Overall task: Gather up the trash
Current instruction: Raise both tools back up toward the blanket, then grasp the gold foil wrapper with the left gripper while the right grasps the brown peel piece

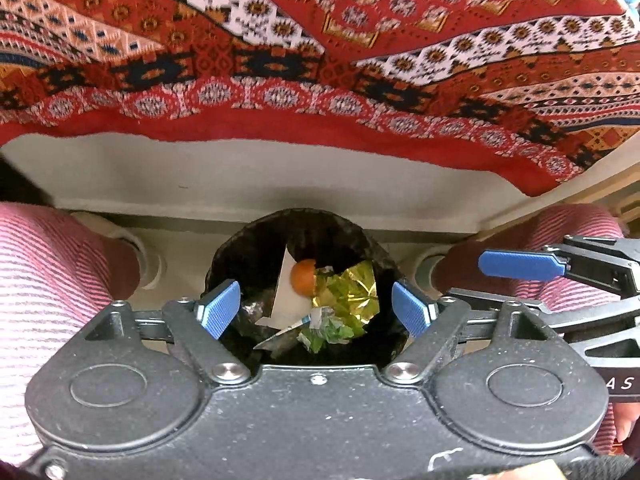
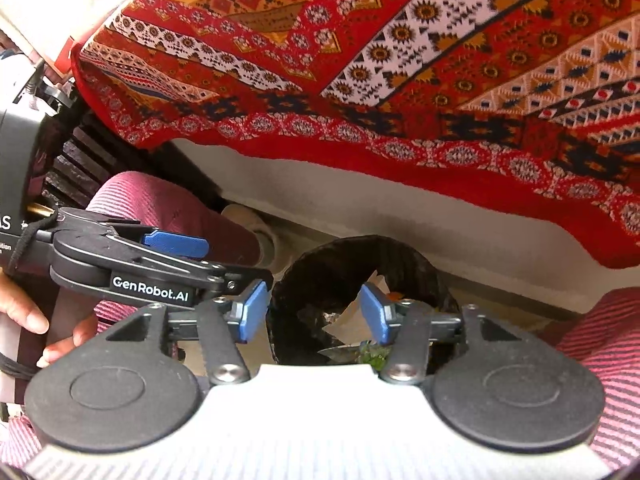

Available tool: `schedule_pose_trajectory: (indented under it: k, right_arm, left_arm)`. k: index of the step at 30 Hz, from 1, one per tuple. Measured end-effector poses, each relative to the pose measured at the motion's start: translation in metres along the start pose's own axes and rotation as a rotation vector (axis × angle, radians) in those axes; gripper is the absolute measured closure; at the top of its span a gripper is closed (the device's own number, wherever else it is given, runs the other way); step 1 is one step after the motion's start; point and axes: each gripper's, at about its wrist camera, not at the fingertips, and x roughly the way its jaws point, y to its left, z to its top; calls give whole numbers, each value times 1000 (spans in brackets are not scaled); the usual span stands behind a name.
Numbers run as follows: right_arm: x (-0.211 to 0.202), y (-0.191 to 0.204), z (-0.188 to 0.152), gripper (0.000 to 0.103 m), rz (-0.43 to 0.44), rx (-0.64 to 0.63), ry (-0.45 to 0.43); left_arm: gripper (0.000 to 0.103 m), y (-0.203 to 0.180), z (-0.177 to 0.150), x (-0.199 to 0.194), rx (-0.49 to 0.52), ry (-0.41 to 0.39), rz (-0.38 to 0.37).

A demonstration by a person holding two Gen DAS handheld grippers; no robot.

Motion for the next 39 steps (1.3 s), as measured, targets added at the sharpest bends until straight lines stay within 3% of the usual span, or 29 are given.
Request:
schedule_pose_trajectory:
  k: [7, 13, 15, 19, 26, 32, 36, 39]
  right_arm:
    - [-35, 11, 16, 29, 3, -57, -76]
    - [-91, 14, 47, 22, 62, -86, -217]
    - [-107, 15, 59, 20, 74, -98, -269]
    - [-133, 15, 90, 18, 48, -127, -390]
    - [-150, 4, 151, 13, -5, -106, -544]
    - [-145, 0, 220, 13, -89, -121, -582]
    - [-123, -10, 273, 13, -81, -90, -585]
    - [-98, -18, 314, 13, -93, -80, -578]
  left_arm:
    - [21, -5, 9, -59, 72, -116, -50]
    - [15, -8, 28, -138, 150, -384, -141]
    - [9, -11, 37, -161, 208, -471, -148]
    - [7, -14, 70, -191, 262, -618, -125]
    - [7, -4, 160, -204, 168, -680, -75]
    - [7, 24, 263, -191, 48, -716, -41]
    - [7, 35, 340, -173, -3, -735, -58]
    - [7, 53, 404, -149, -50, -687, -118]
